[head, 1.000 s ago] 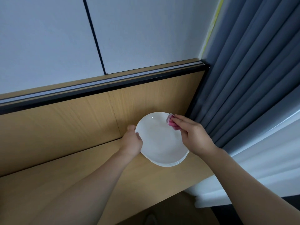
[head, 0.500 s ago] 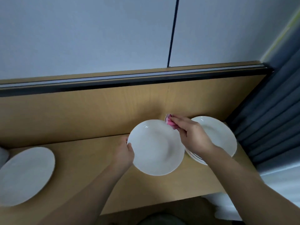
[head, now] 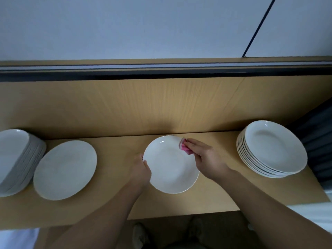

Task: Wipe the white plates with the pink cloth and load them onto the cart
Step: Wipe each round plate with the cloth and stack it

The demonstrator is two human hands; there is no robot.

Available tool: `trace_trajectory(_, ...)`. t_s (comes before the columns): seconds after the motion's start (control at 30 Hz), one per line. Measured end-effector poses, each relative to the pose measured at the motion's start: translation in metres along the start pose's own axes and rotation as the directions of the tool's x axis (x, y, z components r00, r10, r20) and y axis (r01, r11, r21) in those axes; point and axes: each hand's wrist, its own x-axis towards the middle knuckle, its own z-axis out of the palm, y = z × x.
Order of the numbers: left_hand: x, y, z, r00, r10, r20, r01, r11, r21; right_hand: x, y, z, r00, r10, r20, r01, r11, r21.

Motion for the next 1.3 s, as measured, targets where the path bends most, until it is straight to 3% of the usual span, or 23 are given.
trace_trajectory(0.37, 0.010, -0.019, -0.002, 0.999, 0.010, 0.043, -0.013, 0.998, 0.068, 0.011, -0.008, 0.044, 0.961, 0.065, 0.268, -0.061, 0.998, -0.023)
trace_trajectory(0.47, 0.013, -0.023, -0.010, 0.994, 0.067, 0.085, -0.082, 0.979, 0.186, 0.028, -0.006, 0.059, 0.935, 0.089, 0.344, -0.085, 0.996, -0.027)
trace_trajectory(0.57, 0.013, -0.027, -0.022, 0.966, 0.210, 0.148, -0.245, 0.928, 0.279, 0.033, 0.004, 0.086, 0.901, 0.161, 0.403, -0.047, 0.959, -0.278)
trace_trajectory(0.67, 0.011, -0.031, -0.033, 0.908, 0.298, 0.294, -0.399, 0.829, 0.393, 0.020, 0.002, 0.110, 0.805, 0.363, 0.470, -0.065, 0.840, -0.538)
trace_trajectory(0.8, 0.014, -0.036, -0.038, 0.866, 0.301, 0.399, -0.444, 0.829, 0.340, 0.021, -0.007, 0.126, 0.795, 0.424, 0.434, -0.109, 0.803, -0.586)
trace_trajectory(0.97, 0.021, -0.036, -0.047, 0.824, 0.273, 0.497, -0.466, 0.825, 0.320, 0.028, -0.023, 0.145, 0.814, 0.306, 0.493, -0.015, 0.860, -0.510)
trace_trajectory(1.13, 0.020, -0.027, -0.046, 0.853, 0.235, 0.466, -0.445, 0.795, 0.413, 0.005, -0.026, 0.140, 0.814, 0.083, 0.575, 0.219, 0.873, -0.436)
trace_trajectory(1.23, 0.019, -0.022, -0.048, 0.855, 0.227, 0.467, -0.454, 0.763, 0.460, -0.009, -0.015, 0.133, 0.748, -0.052, 0.662, 0.400, 0.831, -0.387)
trace_trajectory(1.3, 0.017, -0.021, -0.048, 0.854, 0.209, 0.477, -0.452, 0.752, 0.480, -0.013, -0.012, 0.121, 0.689, -0.074, 0.721, 0.426, 0.846, -0.320)
